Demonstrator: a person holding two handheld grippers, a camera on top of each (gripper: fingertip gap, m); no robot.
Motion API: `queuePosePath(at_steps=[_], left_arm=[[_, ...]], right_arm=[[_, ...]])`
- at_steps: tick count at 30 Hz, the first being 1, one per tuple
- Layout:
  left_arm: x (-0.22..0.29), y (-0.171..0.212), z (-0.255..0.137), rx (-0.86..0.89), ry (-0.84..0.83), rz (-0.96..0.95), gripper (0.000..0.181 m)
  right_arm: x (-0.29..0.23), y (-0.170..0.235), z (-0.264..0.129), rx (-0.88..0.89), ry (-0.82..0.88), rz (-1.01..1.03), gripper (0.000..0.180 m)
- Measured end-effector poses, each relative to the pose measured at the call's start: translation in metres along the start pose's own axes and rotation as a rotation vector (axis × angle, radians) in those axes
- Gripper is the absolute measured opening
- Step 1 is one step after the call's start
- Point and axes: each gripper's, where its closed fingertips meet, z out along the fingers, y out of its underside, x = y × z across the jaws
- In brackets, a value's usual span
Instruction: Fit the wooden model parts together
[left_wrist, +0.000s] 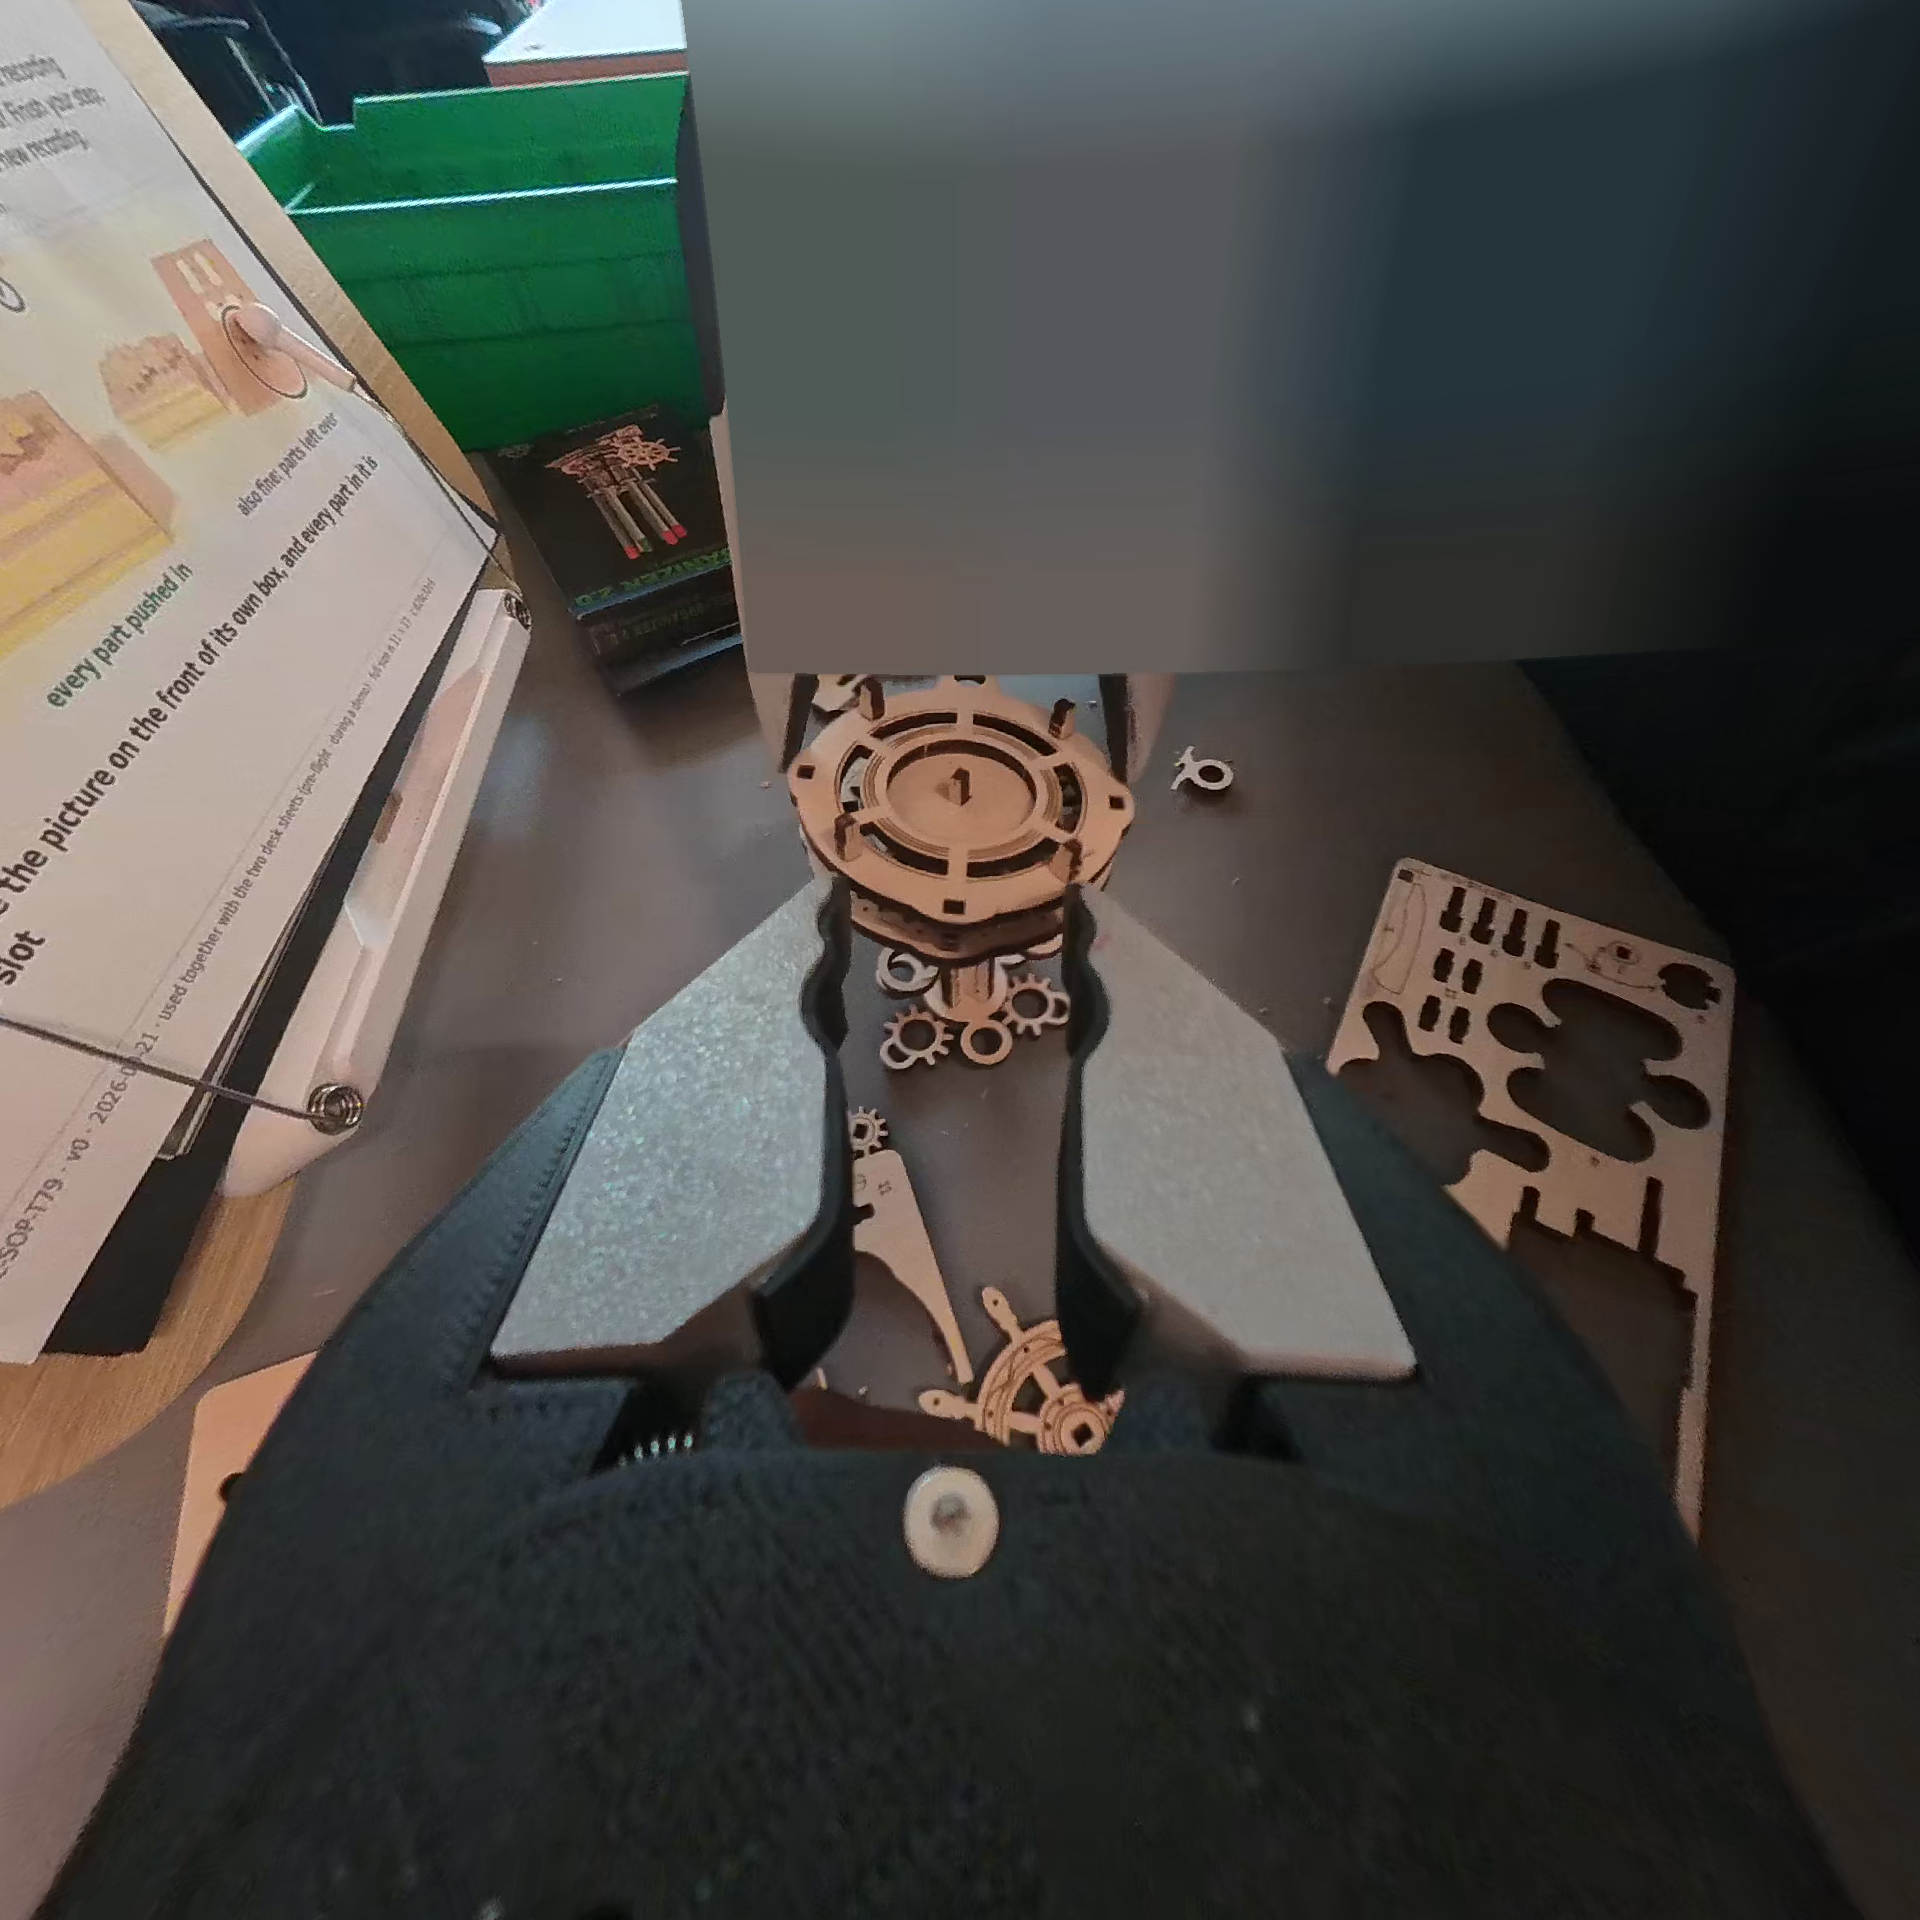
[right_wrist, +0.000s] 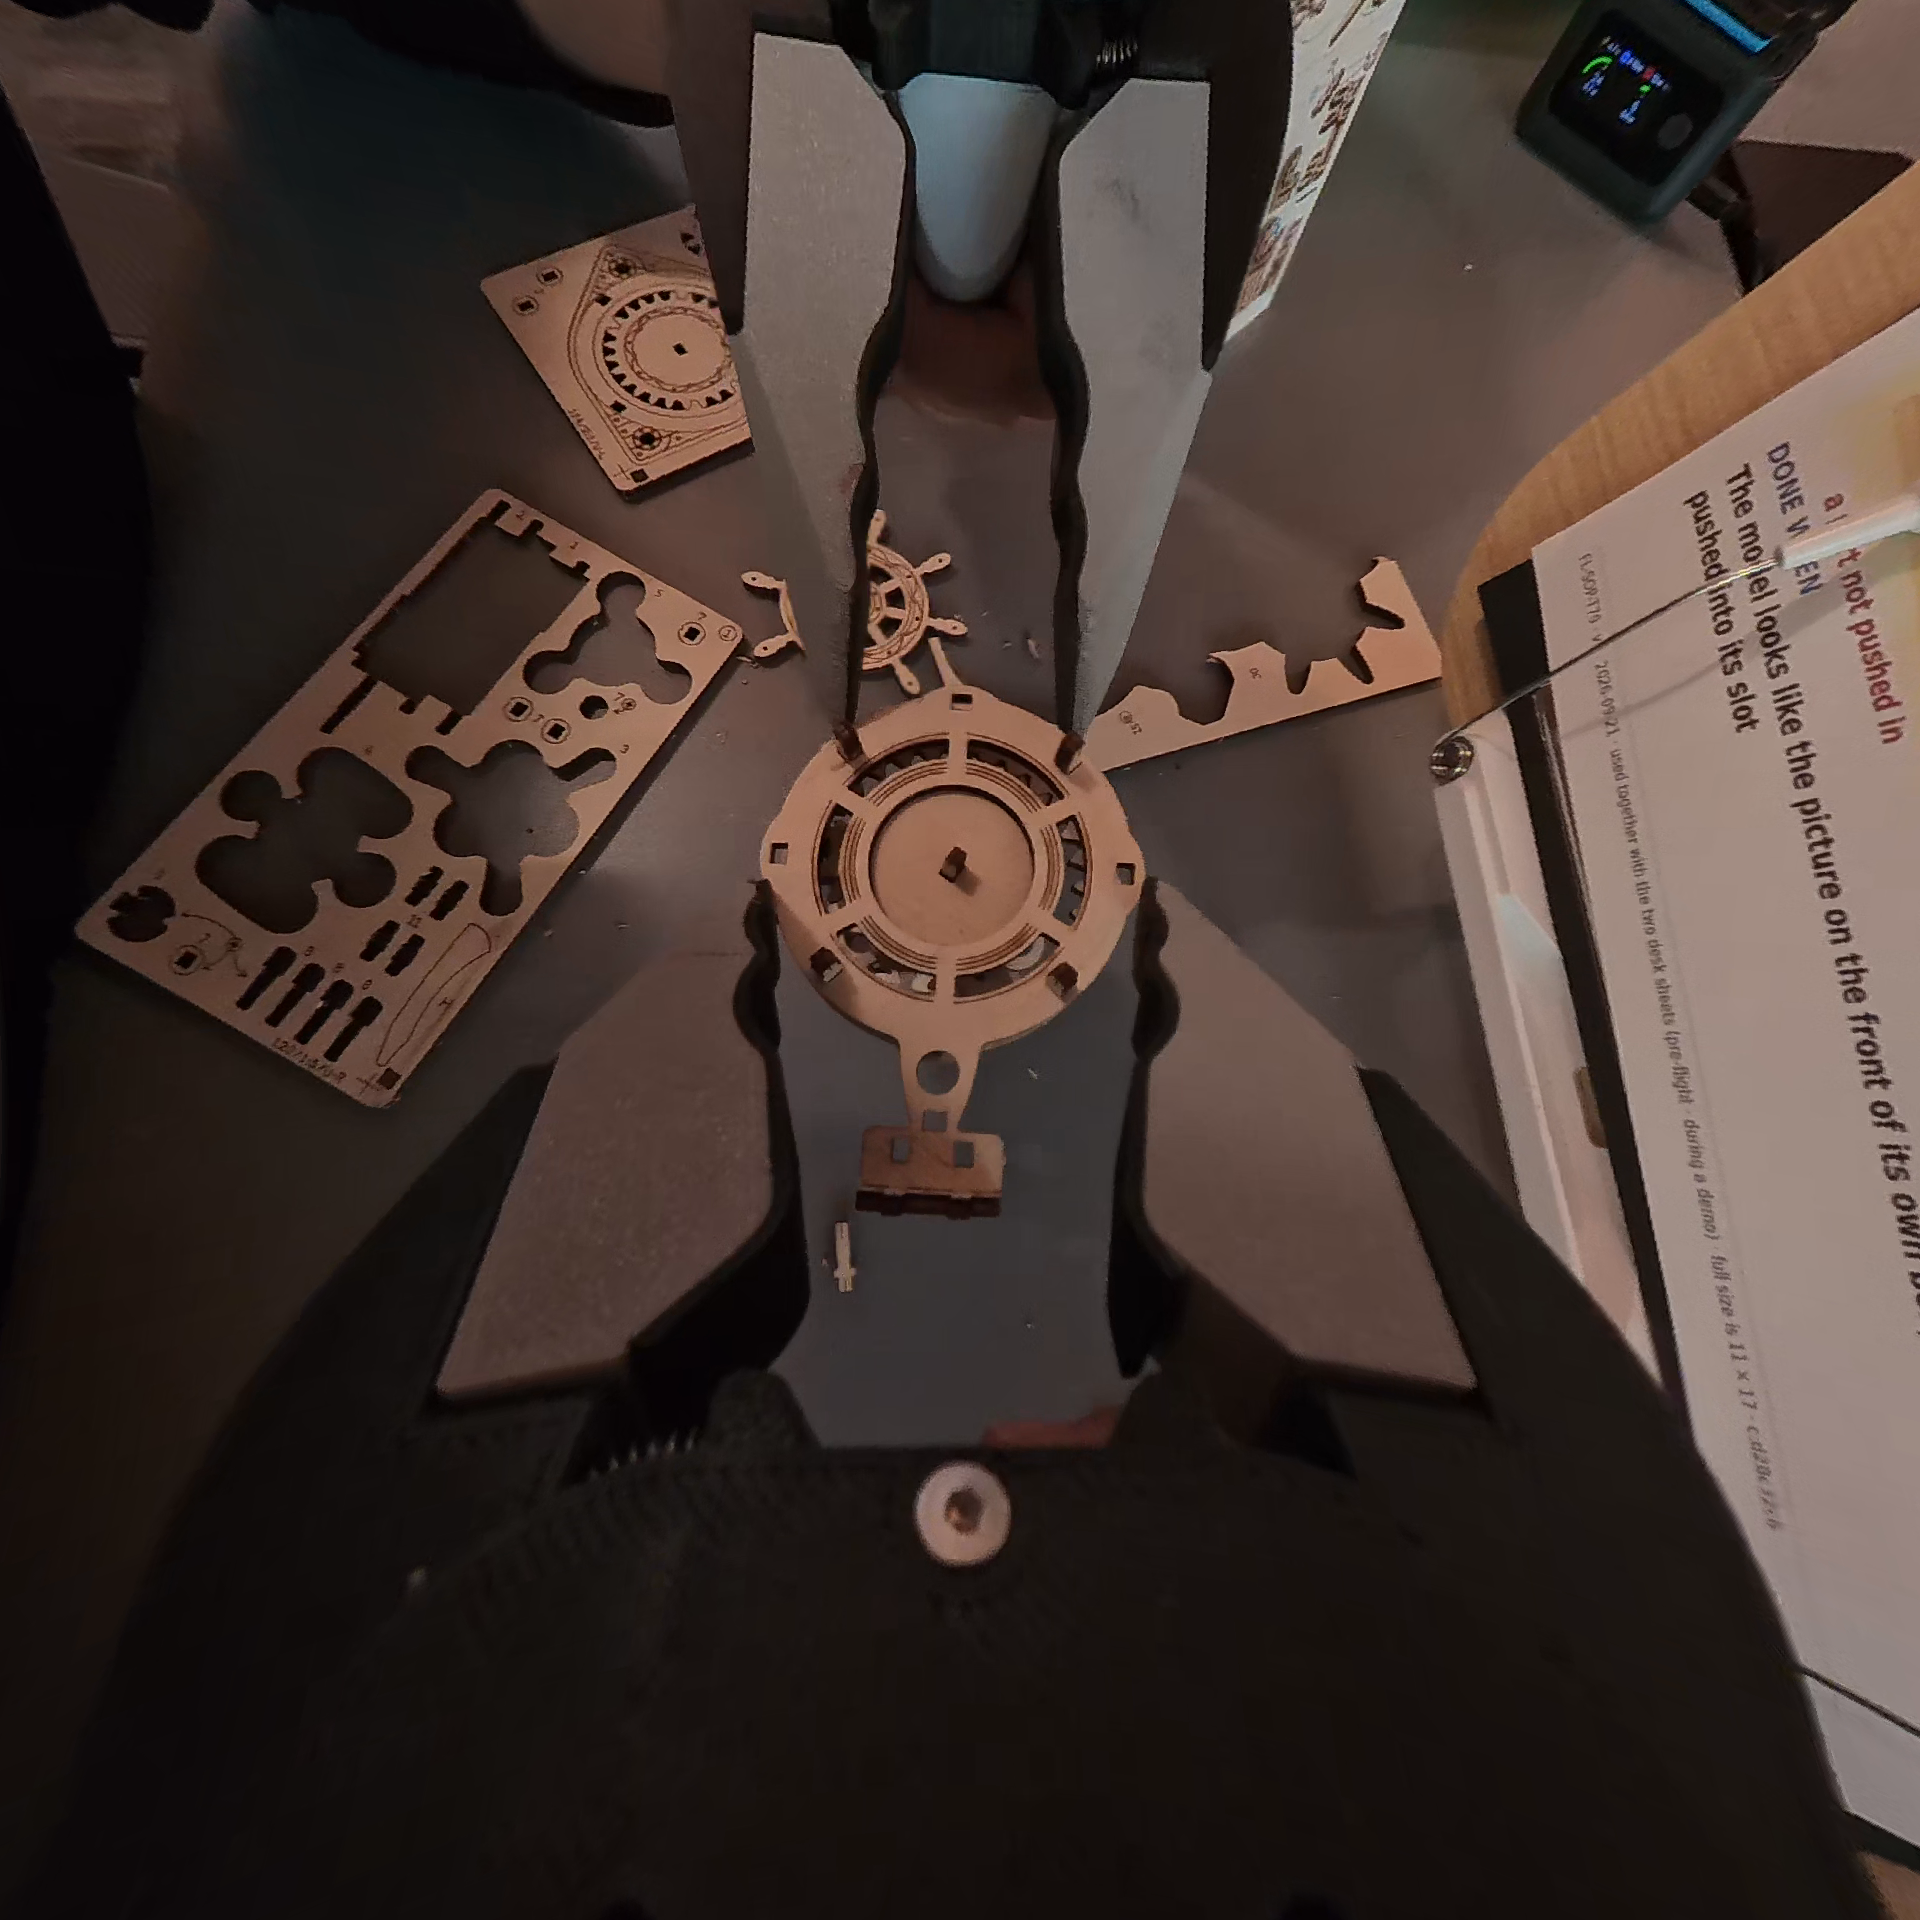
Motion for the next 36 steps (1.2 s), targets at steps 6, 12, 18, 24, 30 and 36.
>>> queuePosePath(at_steps=[6, 12, 18, 24, 30, 36], left_arm=[[0.000, 0.002, 0.000, -0.004, 0.005, 0.004, 0.039], [-0.004, 0.002, -0.001, 0.006, -0.004, -0.014, 0.038], [-0.008, 0.004, -0.002, 0.000, -0.015, -0.017, 0.037], [-0.015, -0.007, -0.012, 0.027, -0.051, -0.052, 0.036], [-0.025, -0.001, -0.005, 0.006, -0.059, -0.354, 0.033], [-0.029, -0.001, -0.002, 0.019, -0.077, -0.366, 0.025]], right_arm=[[-0.001, -0.001, 0.001, 0.005, 0.037, -0.047, 0.066], [0.003, 0.001, 0.002, 0.016, 0.039, -0.016, 0.068], [0.001, -0.005, -0.002, 0.070, -0.019, 0.047, 0.068], [0.006, -0.007, -0.013, 0.112, -0.036, 0.084, 0.068], [0.024, -0.004, -0.025, 0.182, -0.155, 0.222, 0.049], [0.025, 0.003, -0.006, 0.161, -0.161, 0.204, 0.026]])
